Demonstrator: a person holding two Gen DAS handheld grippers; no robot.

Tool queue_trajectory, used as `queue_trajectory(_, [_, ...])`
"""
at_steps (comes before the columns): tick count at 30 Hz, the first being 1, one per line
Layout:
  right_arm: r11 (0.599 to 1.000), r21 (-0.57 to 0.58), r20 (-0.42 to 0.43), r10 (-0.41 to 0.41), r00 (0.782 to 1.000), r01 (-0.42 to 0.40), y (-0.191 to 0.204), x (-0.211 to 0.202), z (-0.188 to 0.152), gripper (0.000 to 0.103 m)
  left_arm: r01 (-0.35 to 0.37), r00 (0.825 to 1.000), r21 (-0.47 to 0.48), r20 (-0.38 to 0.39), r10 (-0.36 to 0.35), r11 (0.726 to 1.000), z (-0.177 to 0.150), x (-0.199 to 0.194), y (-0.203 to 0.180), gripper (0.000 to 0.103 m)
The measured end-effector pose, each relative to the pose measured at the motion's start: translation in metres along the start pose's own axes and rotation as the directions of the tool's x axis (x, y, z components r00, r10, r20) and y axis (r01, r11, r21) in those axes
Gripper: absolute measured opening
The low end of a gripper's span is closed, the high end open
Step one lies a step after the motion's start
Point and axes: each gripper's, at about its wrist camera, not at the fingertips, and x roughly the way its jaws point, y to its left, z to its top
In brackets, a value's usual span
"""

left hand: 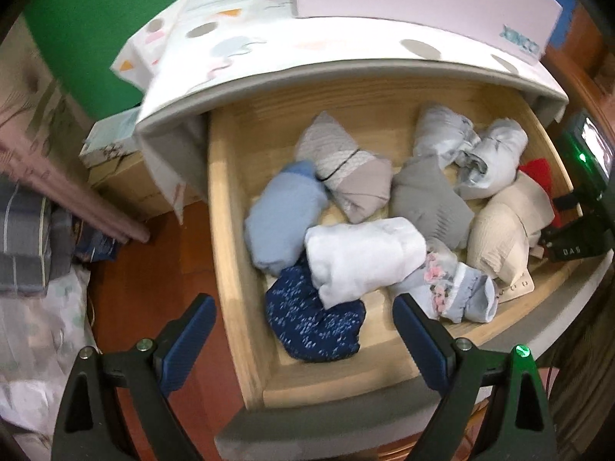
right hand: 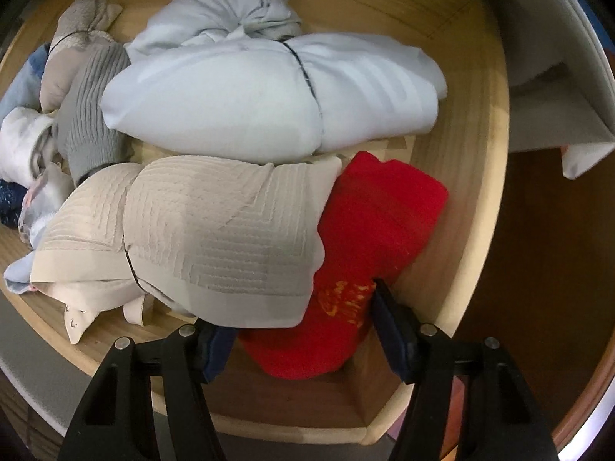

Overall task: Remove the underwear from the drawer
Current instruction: 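Lower the left tool to the white roll while the right tool reaches the red sock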

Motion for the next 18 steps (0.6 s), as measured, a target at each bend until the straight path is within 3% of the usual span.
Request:
queue_trajectory(5, [1.000, -0.007, 0.019, -0.012, 1.000, 0.012, 0.001, 0.014, 0.004, 0.046, -0.007, 0.999, 0.069, -0.031, 0.009, 0.998, 0.012, 0.014, -0.013, 0.095])
queue_trajectory(8, [1.000, 0.017, 0.031, 0.019, 0.999, -0.020, -0.002, 0.017, -0.001, 0.042, 0.002, 0.999, 0.101, -0.043, 0.003, 0.995, 0.019, 0.020, -0.019, 0.095])
queue_trajectory(12, [0.991, 0.060, 0.019, 0.123, 0.992, -0.124, -0.011, 0.020, -0.006, 0.041, 0.045, 0.997, 0.099, -0.070, -0.039, 0.994, 0.026, 0.026, -0.025, 0.095])
queue_trajectory(18, [0.987, 0.069, 0.015, 0.144, 0.989, -0.145, -0.015, 0.030, -0.002, 0.041, 0.063, 0.987, 0.058, -0.152, -0.053, 0.996, 0.044, 0.047, -0.027, 0.096])
